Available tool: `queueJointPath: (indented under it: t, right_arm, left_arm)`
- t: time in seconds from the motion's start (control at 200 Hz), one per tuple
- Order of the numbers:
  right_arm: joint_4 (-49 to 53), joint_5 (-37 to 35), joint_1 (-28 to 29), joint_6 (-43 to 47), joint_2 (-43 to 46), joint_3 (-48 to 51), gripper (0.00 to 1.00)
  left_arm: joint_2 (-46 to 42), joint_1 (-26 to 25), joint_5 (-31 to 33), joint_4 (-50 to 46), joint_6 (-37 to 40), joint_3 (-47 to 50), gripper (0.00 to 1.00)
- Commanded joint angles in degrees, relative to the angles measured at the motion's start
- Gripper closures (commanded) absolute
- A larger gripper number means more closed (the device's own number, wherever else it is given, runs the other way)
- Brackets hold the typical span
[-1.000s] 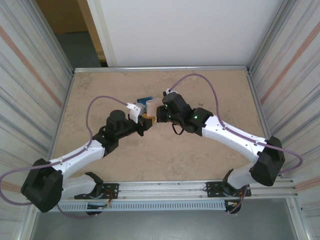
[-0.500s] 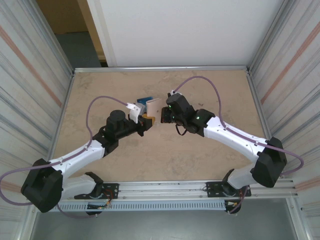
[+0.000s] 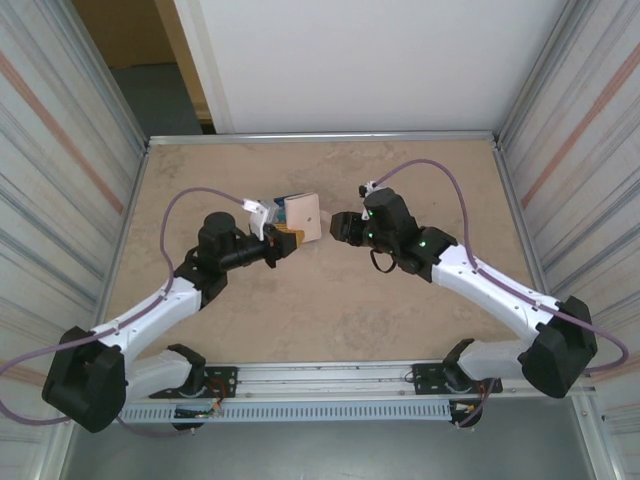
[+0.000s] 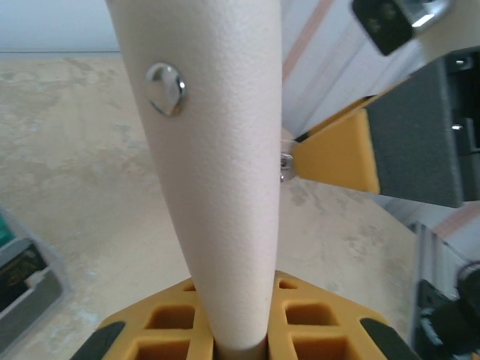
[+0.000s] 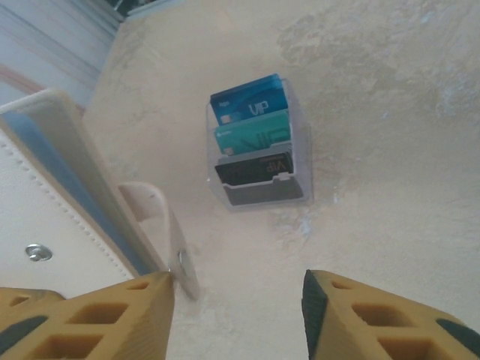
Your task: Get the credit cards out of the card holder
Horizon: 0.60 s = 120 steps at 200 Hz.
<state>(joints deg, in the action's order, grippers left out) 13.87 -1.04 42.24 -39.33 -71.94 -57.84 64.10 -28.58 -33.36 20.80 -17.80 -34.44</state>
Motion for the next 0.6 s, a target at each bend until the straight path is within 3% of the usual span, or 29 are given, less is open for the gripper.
queueJointPath:
  t: [0.0,0.21,0.286,0.596]
  right_arm:
    - [-6.34,9.38,-1.62,3.65,3.14,1.3,0.43]
    - [-12.42,22.52,-4.92,8.23,7.07,4.99,0.29]
    - [-14.89,25.79,-5.82,8.83,8.4,6.75,0.19]
    - [-21.78,34.85,-7.83,9.27,10.76,10.4,0.38]
  left_arm:
    - [-1.54,0.28,-10.46,0.14,-0.28,-3.58,1.0]
    - [-1.43,0.28,-15.64,0.03,-1.01,-5.76,1.0]
    - [-1.27,0.36,-17.58,0.19,-0.95,-6.4,1.0]
    - [0.05,0.28,-25.06,3.58,-2.76,-7.69,1.0]
